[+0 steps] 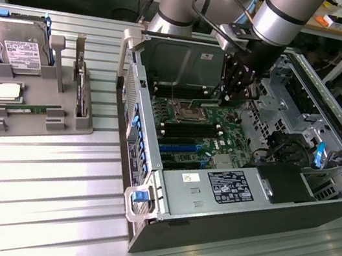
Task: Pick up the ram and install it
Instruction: 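Insert the ram into the slot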
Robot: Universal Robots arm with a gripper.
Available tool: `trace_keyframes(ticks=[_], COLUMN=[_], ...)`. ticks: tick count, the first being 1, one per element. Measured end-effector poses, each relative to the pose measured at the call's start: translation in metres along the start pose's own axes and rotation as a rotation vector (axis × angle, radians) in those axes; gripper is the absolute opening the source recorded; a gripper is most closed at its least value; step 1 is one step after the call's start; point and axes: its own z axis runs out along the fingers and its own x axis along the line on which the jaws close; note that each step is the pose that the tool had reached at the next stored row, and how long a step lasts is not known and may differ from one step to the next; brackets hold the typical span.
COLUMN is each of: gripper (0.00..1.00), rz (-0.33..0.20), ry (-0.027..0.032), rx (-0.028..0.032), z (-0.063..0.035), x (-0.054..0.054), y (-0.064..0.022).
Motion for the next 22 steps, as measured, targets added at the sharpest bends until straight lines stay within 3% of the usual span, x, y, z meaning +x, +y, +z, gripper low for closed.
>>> trace_keyframes(ticks=[22], gripper=[0.13], rz=[0.000], ry=[0.0000], rx=[0.0000], z=[0.0264], x=[0.000], y=[0.0001])
